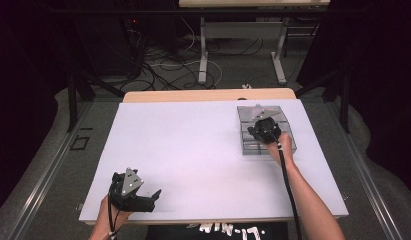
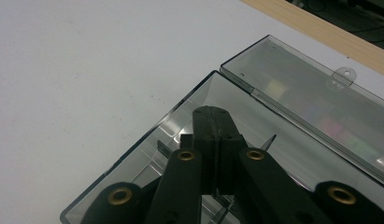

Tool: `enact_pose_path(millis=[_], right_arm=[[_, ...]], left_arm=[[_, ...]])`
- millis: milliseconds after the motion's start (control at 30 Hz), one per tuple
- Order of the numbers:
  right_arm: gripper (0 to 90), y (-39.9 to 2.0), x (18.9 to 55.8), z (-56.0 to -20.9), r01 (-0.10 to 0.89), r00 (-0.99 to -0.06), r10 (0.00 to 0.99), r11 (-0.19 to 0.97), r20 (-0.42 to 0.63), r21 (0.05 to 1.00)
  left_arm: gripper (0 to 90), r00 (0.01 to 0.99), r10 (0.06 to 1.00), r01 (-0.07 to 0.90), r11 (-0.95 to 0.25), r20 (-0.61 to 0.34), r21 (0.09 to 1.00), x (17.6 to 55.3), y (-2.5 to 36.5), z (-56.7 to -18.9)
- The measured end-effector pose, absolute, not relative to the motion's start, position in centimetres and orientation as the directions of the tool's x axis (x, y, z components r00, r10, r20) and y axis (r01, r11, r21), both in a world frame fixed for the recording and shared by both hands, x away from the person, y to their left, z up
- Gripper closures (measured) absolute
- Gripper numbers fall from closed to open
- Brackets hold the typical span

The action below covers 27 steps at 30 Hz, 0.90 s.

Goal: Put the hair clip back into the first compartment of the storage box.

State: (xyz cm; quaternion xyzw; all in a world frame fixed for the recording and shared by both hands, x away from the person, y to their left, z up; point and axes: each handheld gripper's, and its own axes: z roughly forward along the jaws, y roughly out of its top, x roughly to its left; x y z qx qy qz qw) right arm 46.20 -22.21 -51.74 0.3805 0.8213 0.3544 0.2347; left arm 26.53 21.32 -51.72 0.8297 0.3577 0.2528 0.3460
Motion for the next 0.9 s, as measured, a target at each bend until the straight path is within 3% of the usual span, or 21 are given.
enact_pose_path(millis=[900], right_arm=[[90.0,-22.6,46.9,-52.9,0.509,-0.580,0.809,0.452,-0.096,0.733]], left_arm=[[0.3,0.624,0.765,0.424,-0.502,0.158,0.754,26.6,21.2,-51.8]])
